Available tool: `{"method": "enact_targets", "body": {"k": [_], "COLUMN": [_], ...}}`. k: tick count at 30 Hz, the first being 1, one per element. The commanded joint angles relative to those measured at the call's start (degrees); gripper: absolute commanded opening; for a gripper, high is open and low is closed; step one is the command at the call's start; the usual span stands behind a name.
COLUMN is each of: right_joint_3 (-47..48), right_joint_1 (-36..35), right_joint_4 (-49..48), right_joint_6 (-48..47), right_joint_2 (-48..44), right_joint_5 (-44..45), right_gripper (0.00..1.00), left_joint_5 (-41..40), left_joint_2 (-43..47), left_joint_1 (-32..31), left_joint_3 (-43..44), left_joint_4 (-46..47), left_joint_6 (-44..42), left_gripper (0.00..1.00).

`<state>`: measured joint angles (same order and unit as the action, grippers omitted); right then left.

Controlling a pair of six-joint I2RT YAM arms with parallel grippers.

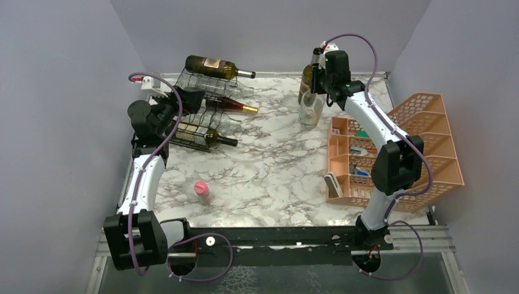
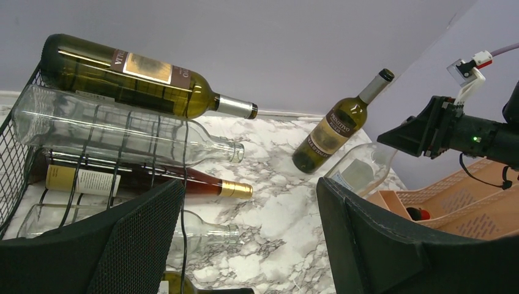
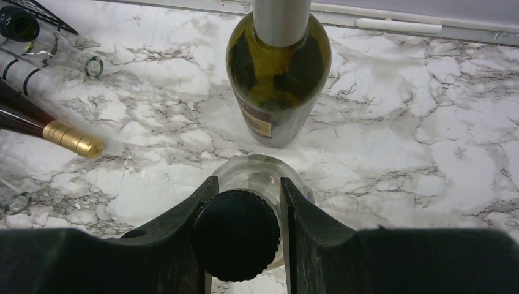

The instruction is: Take the wine bottle off the wine rack

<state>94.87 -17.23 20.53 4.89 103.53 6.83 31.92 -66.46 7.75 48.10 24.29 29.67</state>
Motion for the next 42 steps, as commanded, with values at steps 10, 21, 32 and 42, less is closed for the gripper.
{"method": "enact_targets", "body": {"k": [10, 21, 32, 42], "right_joint_3": [-11.27, -14.72, -2.84, -26.26], "right_joint_1": [0.18, 0.18, 0.18, 0.11], "right_joint_4": [-25.59, -28.85, -9.48, -7.83], "right_joint_6": [-0.92, -2.06, 1.17, 18.19], "right_joint_2": [-5.93, -6.65, -7.00, -28.03], "right_joint_5": [2.54, 3.23, 1.46, -17.02], "right_gripper": [0.01, 0.15, 1.00, 1.00], "left_joint_5": [1.52, 1.39, 1.01, -0.01], "left_joint_2": [0.27, 0.44, 0.62, -0.28], "left_joint_1": [-0.37, -0.39, -0.40, -1.68], "left_joint_3": [2.10, 2.03, 1.92, 1.37], "left_joint_4": [1.81, 1.81, 1.80, 1.73], "left_joint_6": [0.51, 0.33, -0.36, -1.40], "left_gripper": [0.85, 0.85, 0.85, 0.85]}}
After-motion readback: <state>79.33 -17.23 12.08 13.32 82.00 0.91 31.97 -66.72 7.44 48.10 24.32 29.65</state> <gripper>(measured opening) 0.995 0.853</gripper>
